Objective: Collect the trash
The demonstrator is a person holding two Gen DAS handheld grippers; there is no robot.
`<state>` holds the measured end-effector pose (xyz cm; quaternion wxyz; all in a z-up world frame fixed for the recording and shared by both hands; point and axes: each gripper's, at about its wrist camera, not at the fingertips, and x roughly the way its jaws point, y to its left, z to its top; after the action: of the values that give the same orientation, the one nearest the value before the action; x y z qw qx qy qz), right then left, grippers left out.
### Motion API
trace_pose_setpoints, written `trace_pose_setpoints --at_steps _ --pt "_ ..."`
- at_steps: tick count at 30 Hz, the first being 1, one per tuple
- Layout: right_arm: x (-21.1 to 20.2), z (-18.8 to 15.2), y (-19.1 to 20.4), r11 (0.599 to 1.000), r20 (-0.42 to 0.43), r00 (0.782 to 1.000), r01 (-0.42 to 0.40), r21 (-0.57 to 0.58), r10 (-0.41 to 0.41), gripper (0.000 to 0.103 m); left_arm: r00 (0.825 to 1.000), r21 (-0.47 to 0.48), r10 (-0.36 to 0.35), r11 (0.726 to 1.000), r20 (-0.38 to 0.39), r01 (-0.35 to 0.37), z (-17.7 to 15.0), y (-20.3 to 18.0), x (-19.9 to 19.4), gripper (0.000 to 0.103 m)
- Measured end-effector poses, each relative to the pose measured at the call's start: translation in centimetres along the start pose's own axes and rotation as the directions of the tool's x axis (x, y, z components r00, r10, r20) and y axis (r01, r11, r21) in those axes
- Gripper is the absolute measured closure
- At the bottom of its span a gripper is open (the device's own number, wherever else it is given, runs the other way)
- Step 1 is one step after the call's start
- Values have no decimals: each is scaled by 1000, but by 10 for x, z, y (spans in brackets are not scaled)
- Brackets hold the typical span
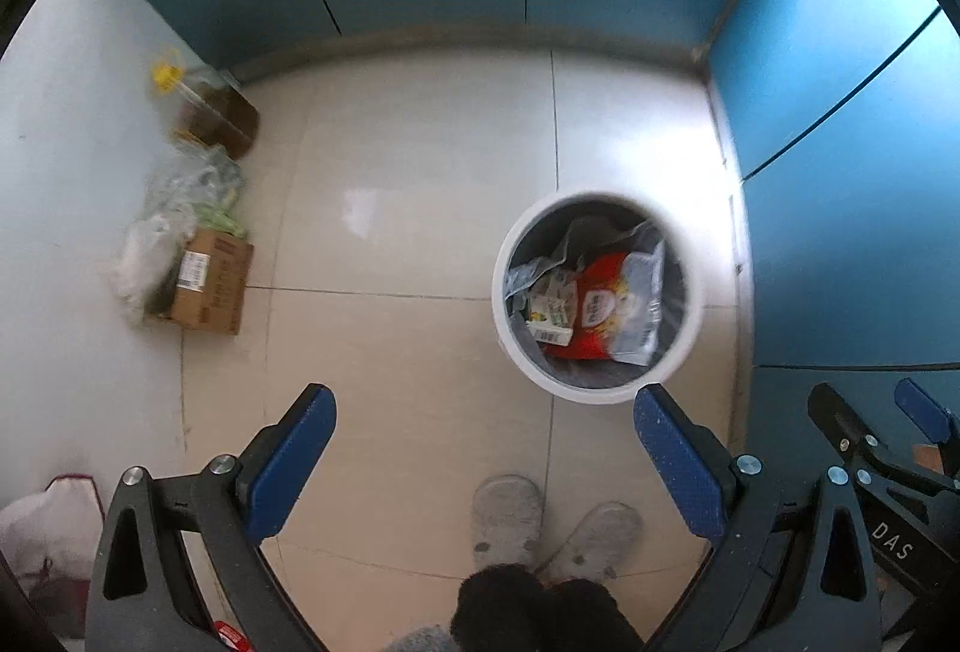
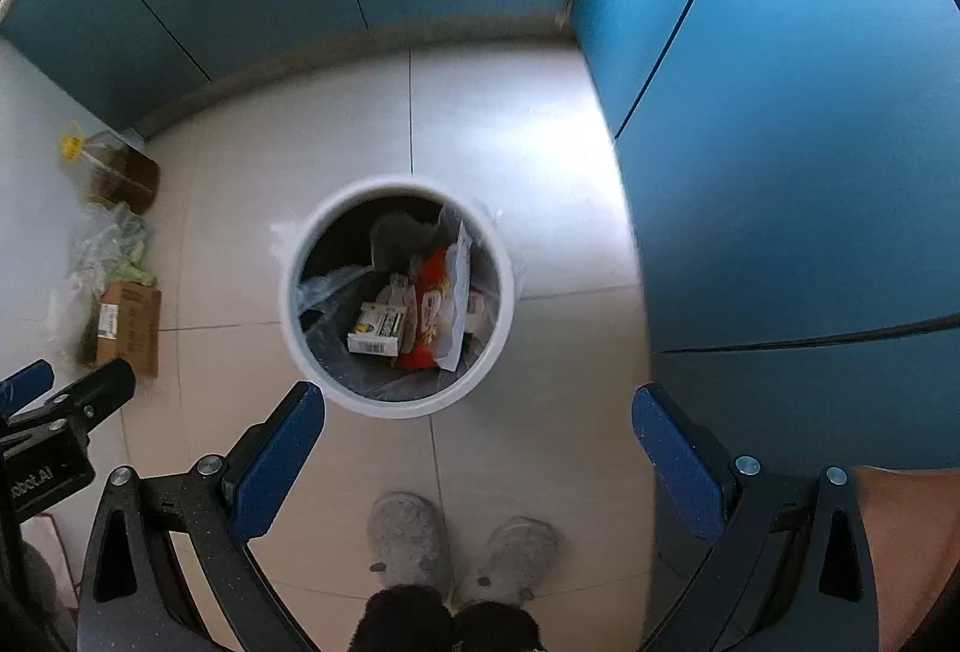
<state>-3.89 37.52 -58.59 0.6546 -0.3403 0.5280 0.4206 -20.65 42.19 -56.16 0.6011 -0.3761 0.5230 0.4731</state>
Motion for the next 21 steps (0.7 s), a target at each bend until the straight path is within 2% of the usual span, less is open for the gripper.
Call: trace_pose_setpoints --at_steps 7,12,21 --pt "-159 -12 -20 1000 118 993 1 -31 3 0 993 -20 -17 1000 117 20 -19 4 -132 2" --pt "-257 -29 -33 999 172 985 -28 -20 31 0 983 -30 -43 998 177 49 -40 12 -221 2" --pt "-424 -85 -32 993 249 962 -114 -14 114 0 955 64 -161 987 249 150 -91 25 -351 2"
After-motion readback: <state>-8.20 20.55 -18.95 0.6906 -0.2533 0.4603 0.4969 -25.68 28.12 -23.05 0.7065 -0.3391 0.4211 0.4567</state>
